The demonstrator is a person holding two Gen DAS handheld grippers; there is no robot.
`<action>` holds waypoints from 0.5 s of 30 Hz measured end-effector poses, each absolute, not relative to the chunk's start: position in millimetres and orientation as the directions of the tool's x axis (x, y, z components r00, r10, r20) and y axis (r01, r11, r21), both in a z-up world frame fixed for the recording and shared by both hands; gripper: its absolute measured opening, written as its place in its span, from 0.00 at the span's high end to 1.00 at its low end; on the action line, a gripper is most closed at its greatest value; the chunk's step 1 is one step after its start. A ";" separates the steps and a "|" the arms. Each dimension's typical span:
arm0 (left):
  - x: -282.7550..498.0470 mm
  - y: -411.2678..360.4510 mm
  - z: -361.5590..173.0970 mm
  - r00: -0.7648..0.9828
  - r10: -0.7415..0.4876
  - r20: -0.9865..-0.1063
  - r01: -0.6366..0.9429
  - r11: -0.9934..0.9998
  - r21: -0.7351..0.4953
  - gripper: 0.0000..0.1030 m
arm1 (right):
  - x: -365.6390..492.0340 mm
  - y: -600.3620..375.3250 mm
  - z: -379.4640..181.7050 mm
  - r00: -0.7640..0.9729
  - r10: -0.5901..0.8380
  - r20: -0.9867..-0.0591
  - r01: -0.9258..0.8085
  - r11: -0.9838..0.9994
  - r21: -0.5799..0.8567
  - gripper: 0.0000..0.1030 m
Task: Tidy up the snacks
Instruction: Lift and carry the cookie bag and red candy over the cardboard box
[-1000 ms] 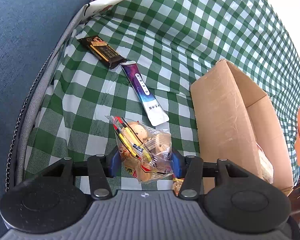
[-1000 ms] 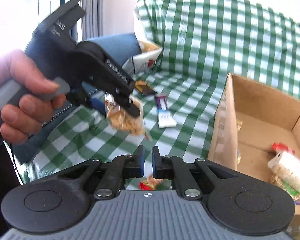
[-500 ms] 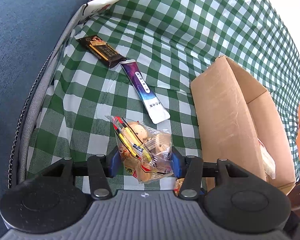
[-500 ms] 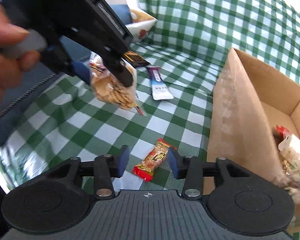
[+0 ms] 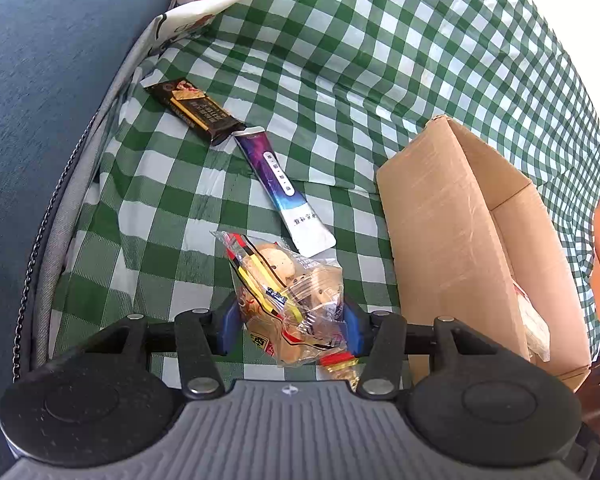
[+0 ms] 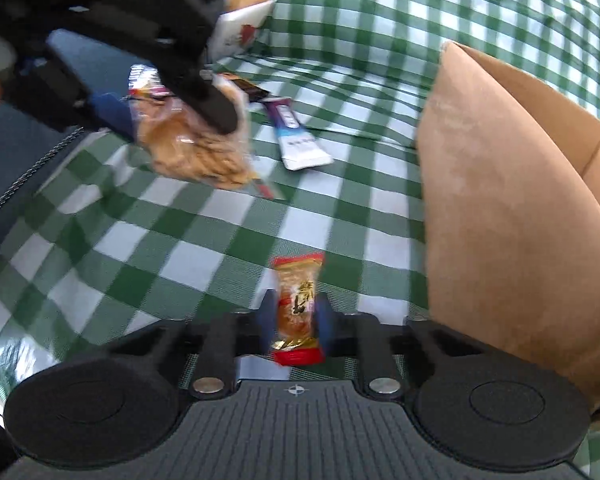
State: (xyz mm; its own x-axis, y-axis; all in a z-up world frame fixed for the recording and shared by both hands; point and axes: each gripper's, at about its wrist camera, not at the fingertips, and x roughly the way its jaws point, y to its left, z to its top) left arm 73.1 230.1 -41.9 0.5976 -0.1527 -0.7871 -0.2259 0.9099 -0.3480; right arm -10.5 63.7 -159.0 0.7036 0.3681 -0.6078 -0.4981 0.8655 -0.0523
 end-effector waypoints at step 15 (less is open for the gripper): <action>54.5 225.8 -6.7 0.722 -0.065 -0.689 -0.245 0.907 -0.342 0.46 | -42.5 6.4 -40.6 0.808 0.513 -0.288 -0.535 0.845 0.005 0.82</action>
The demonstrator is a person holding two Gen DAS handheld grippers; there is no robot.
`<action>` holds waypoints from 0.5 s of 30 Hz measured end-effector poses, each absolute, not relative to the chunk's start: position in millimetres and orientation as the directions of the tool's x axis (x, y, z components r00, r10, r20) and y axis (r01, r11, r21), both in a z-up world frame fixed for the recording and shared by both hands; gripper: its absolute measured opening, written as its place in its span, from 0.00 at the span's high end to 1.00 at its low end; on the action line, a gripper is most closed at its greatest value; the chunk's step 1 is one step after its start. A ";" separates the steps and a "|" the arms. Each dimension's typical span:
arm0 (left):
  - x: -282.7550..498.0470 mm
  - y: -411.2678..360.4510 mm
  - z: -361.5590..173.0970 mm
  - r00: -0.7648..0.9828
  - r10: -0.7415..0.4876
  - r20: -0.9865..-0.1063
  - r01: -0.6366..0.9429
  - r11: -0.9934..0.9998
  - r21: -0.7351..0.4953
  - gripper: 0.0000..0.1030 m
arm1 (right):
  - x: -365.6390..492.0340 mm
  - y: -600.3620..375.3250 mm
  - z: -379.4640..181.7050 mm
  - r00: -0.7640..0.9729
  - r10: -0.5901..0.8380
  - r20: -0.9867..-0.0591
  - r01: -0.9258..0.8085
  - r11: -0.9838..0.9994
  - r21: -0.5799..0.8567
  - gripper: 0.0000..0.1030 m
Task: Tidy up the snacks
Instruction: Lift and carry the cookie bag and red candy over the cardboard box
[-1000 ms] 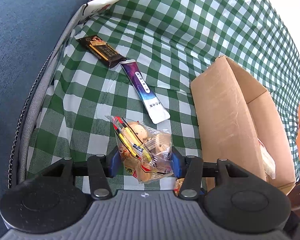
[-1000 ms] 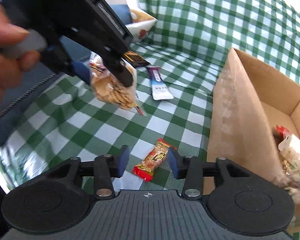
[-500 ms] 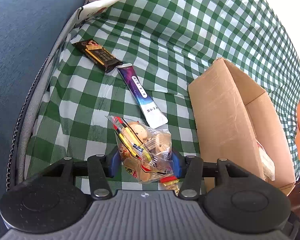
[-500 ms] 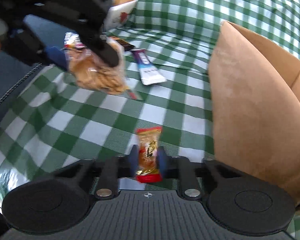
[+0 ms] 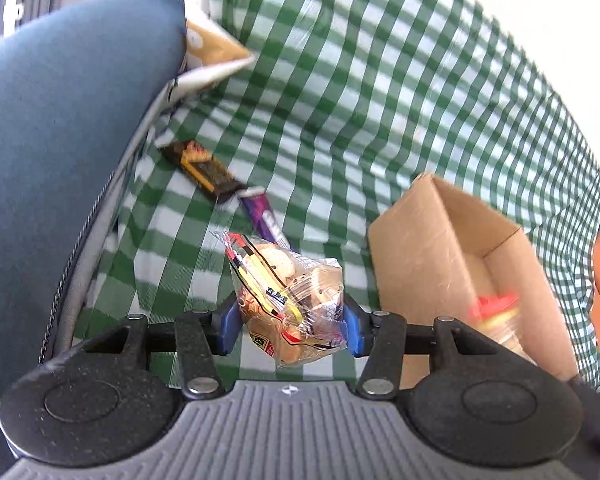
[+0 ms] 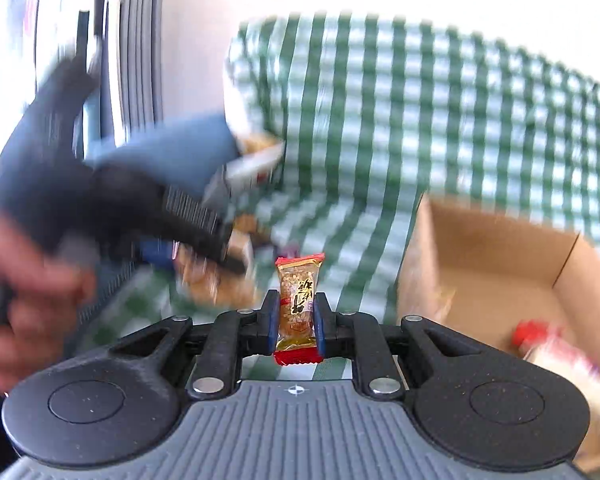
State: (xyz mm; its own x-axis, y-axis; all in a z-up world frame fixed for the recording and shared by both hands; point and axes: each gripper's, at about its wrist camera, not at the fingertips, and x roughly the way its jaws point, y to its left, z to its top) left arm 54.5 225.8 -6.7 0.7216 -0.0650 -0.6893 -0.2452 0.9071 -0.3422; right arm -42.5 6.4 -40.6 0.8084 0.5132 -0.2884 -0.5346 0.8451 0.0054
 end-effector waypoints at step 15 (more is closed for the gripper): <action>60.4 160.5 38.9 0.860 -0.042 -0.509 -0.129 0.946 -0.297 0.46 | 57.5 -149.2 5.5 0.929 0.333 -0.163 -0.312 0.940 0.139 0.82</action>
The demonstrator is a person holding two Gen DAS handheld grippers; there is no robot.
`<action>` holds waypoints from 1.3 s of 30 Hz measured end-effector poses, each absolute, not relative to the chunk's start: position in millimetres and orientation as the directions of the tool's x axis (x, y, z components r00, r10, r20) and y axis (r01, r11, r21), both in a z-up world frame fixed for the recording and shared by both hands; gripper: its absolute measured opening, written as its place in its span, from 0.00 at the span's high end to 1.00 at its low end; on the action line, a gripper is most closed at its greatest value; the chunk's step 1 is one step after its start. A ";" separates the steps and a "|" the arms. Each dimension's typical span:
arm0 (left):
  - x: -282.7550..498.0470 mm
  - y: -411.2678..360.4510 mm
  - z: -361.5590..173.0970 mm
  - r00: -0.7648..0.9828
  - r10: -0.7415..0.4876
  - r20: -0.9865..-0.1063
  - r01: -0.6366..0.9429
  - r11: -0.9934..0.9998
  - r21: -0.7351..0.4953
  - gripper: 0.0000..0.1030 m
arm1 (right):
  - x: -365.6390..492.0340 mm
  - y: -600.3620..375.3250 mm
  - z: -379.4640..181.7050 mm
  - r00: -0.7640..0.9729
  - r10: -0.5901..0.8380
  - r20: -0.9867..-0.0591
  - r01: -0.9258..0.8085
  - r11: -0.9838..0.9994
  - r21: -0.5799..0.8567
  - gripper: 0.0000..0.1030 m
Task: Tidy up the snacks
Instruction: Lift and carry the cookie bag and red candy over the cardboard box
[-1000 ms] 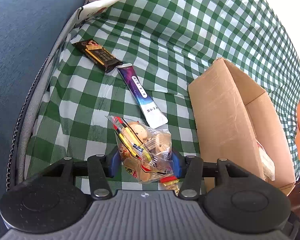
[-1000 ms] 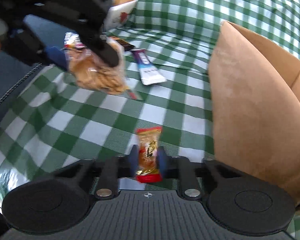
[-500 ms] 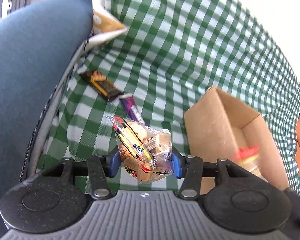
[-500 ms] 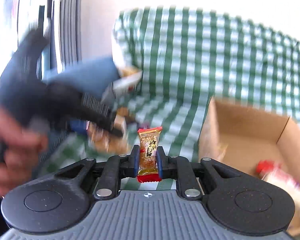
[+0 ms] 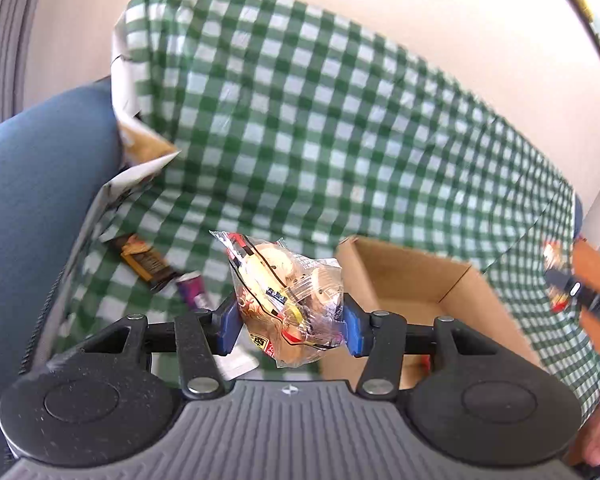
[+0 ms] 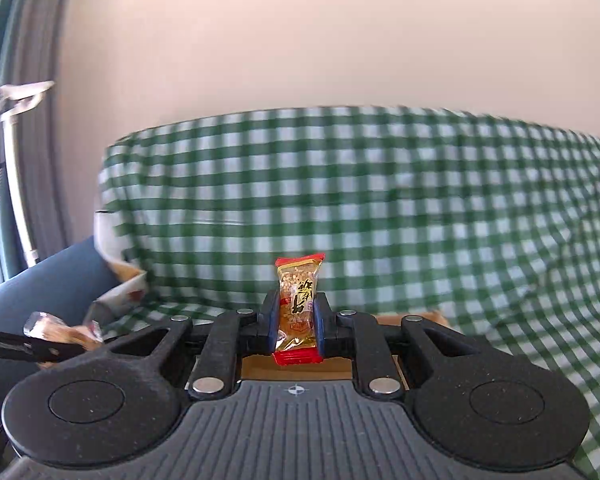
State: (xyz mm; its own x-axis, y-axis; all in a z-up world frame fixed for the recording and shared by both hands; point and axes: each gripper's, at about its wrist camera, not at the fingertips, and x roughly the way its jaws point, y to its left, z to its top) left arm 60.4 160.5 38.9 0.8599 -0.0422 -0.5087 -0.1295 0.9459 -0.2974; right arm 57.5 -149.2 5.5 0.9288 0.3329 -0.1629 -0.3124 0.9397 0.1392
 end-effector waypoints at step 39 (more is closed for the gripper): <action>127.7 -2.9 34.4 0.904 -0.257 -0.342 0.160 0.945 -0.286 0.46 | 55.0 -203.6 -22.0 0.957 0.201 -0.210 -0.184 0.978 0.096 0.82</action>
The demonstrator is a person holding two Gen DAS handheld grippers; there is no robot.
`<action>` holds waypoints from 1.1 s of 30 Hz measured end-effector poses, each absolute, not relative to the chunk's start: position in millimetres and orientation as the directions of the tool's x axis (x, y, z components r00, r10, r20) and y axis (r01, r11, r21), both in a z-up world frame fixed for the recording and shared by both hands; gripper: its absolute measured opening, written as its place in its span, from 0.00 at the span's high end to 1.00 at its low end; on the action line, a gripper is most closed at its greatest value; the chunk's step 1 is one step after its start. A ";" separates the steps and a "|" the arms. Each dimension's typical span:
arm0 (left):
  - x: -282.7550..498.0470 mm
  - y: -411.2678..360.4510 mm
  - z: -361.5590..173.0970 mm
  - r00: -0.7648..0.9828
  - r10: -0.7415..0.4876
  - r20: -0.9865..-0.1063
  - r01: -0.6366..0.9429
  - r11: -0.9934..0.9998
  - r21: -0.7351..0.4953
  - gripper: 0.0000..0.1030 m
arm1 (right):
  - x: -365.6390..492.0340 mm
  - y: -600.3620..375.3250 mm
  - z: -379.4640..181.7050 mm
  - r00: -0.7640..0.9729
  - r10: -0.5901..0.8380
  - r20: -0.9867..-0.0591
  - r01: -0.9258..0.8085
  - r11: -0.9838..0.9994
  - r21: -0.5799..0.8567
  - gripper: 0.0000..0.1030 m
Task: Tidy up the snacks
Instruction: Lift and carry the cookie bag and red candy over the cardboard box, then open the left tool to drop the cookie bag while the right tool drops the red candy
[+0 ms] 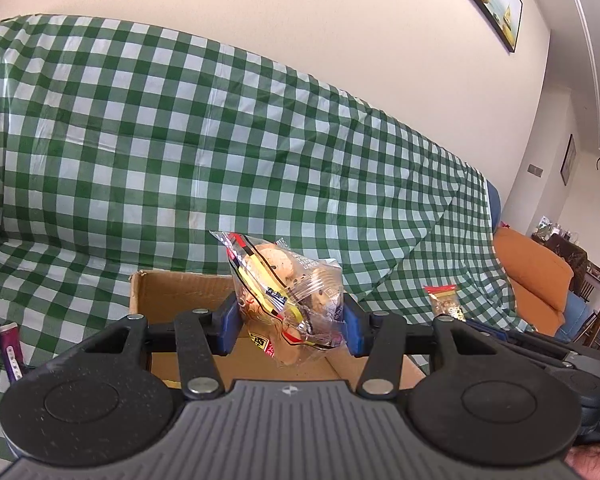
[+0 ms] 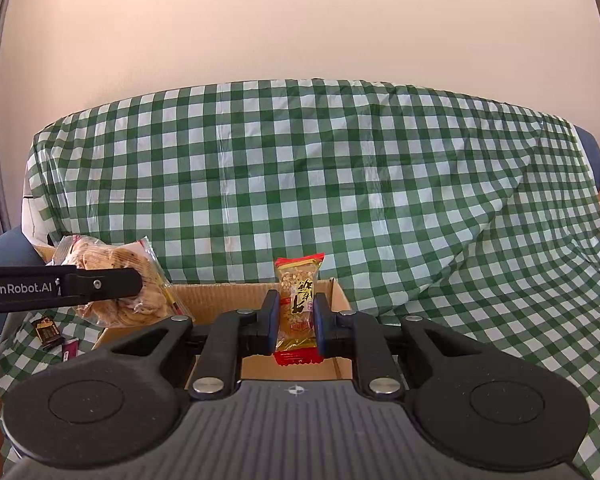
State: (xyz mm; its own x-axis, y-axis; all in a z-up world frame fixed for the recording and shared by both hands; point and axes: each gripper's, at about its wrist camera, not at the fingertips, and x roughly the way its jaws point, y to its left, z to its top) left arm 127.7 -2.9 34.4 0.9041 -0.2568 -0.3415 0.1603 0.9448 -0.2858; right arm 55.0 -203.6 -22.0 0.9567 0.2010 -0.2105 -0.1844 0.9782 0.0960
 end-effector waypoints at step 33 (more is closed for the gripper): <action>129.2 -6.0 30.6 0.900 -0.273 -0.339 0.177 0.941 -0.287 0.46 | 60.0 -203.4 -22.0 0.950 0.216 -0.224 -0.200 0.975 0.094 0.82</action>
State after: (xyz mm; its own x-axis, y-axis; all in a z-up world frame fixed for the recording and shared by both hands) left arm 129.2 -6.0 30.6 0.9001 -0.2731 -0.3395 0.1772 0.9413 -0.2873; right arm 60.0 -203.4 -22.0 0.9502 0.2164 -0.2243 -0.1999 0.9753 0.0944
